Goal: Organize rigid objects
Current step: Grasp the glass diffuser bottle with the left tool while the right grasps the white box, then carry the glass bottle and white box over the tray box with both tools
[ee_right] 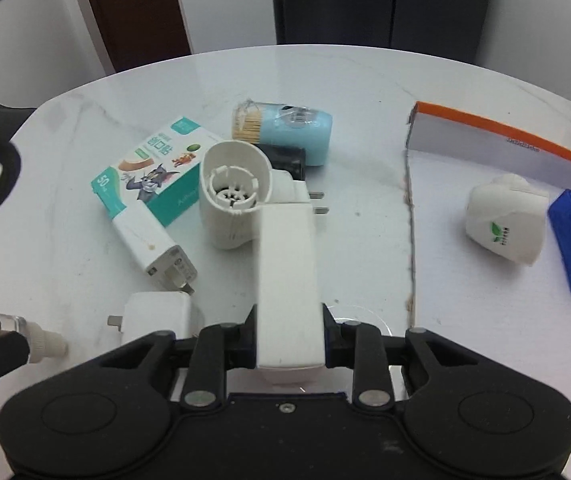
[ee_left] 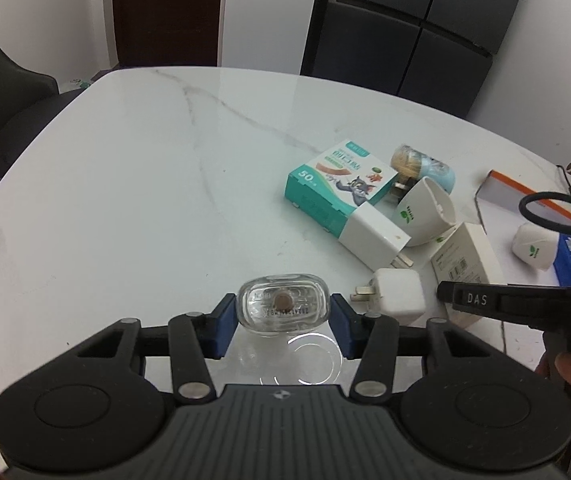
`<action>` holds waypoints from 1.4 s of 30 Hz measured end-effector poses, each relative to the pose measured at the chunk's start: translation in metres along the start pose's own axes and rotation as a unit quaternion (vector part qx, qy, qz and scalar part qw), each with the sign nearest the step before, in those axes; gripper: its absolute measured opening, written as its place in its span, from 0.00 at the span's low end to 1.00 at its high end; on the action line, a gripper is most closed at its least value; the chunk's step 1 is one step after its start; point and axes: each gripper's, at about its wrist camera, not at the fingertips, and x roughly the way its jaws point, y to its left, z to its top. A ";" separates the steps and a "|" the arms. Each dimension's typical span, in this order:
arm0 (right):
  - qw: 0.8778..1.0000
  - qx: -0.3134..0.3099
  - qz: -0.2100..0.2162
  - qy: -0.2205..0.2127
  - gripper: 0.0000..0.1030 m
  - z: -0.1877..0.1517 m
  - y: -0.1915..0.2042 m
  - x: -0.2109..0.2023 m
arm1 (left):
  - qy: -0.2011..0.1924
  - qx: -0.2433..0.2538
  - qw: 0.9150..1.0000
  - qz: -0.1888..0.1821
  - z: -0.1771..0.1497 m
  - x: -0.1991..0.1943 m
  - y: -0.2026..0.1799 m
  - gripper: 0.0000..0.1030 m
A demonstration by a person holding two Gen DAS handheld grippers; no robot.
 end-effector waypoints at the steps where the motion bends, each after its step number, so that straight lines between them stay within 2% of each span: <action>1: 1.000 0.001 0.005 -0.002 0.31 0.000 -0.002 -0.003 | -0.001 0.001 1.000 -0.002 0.000 -0.001 -0.001 0.48; 11: 0.998 -0.012 0.027 -0.063 0.31 -0.008 0.001 -0.073 | -0.018 0.013 0.999 -0.029 0.003 -0.017 -0.013 0.48; 18: 0.996 -0.016 0.017 -0.088 0.31 -0.018 0.002 -0.112 | -0.031 0.036 0.998 -0.045 0.006 -0.030 -0.028 0.48; 32: 0.992 0.018 -0.015 -0.125 0.31 -0.036 0.001 -0.159 | -0.041 0.077 0.994 -0.059 0.012 -0.043 -0.046 0.48; 42: 0.989 0.043 -0.037 -0.135 0.31 -0.050 -0.007 -0.184 | -0.040 0.099 0.991 -0.083 0.006 -0.052 -0.063 0.48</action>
